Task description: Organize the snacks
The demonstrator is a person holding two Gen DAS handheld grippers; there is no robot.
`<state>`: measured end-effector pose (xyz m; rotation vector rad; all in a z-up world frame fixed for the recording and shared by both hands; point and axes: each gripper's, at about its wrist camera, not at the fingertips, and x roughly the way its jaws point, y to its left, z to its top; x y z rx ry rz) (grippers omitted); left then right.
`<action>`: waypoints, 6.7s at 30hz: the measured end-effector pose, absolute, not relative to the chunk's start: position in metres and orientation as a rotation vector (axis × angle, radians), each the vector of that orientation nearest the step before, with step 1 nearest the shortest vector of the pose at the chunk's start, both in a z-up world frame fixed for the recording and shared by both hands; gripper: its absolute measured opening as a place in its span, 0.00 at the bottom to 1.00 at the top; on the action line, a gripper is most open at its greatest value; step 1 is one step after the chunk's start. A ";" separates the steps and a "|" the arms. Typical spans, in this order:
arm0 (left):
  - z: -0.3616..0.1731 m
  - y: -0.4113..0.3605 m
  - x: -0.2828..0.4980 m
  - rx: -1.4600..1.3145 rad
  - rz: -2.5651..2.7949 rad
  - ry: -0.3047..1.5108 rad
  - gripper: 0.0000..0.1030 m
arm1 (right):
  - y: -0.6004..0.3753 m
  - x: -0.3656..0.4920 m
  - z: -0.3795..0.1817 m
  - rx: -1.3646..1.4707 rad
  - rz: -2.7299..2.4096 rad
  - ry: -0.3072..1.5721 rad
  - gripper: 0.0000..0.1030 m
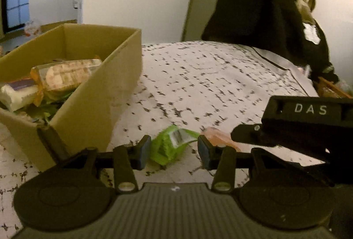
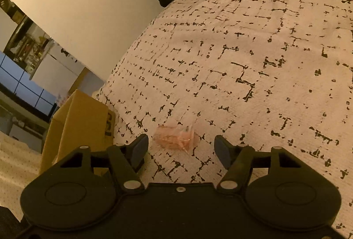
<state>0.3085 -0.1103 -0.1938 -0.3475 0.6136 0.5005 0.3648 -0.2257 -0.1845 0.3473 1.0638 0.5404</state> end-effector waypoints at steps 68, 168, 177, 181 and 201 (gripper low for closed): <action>-0.050 -0.060 0.234 -0.463 0.423 0.510 0.24 | -0.189 0.304 -0.068 0.385 0.607 0.655 0.11; -0.099 0.074 0.250 -0.361 0.367 0.657 0.73 | -0.084 0.266 -0.091 0.145 0.624 0.782 0.55; -0.085 0.074 0.217 -0.364 0.380 0.683 0.83 | -0.095 0.238 -0.086 0.095 0.588 0.787 0.55; -0.077 0.074 0.199 -0.365 0.375 0.683 0.86 | -0.102 0.224 -0.081 0.099 0.578 0.772 0.61; -0.030 0.065 0.123 -0.342 0.245 0.628 1.00 | -0.118 0.147 -0.020 0.087 0.487 0.679 0.99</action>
